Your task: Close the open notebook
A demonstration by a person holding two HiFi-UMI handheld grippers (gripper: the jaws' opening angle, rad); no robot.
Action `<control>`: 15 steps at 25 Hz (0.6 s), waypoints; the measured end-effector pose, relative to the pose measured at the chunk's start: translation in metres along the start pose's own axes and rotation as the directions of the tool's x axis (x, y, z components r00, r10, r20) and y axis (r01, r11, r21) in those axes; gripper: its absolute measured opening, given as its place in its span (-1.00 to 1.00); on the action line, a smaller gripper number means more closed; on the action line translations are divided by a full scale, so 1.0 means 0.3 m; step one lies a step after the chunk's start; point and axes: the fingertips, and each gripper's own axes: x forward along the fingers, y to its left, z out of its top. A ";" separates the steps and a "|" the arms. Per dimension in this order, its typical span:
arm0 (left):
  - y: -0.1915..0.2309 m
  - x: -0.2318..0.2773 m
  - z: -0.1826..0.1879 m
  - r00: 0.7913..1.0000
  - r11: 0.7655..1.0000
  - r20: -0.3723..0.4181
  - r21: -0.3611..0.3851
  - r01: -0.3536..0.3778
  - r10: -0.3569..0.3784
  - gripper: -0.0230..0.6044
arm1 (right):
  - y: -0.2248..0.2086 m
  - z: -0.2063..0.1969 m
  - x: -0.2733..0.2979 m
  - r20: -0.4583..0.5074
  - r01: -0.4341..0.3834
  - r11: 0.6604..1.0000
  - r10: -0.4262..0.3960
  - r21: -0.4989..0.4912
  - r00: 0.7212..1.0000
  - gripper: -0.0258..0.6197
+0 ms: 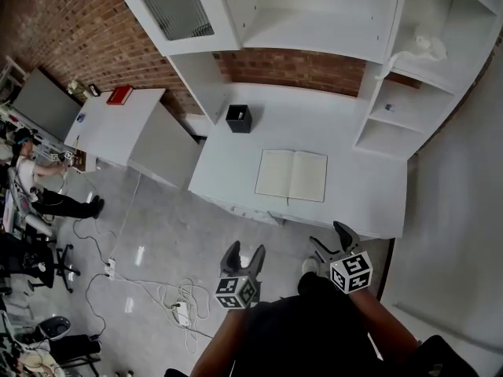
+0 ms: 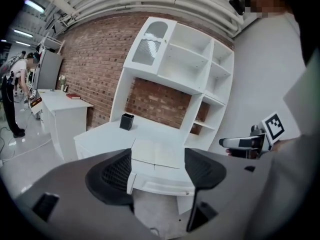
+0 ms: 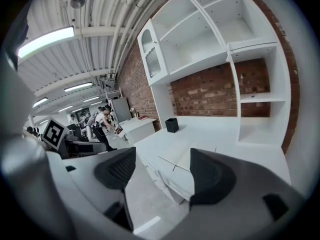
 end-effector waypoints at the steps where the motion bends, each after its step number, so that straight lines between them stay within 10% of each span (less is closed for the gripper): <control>1: 0.005 0.029 -0.004 1.000 1.000 -0.004 -0.016 -0.002 0.002 0.08 | -0.005 0.003 0.020 -0.006 -0.013 1.000 0.013 -0.002 1.000 0.08; 15: 0.150 0.430 -0.047 0.997 0.998 -0.075 -0.066 0.002 -0.007 0.08 | -0.087 0.018 0.323 -0.123 -0.034 0.997 0.042 0.064 0.992 0.08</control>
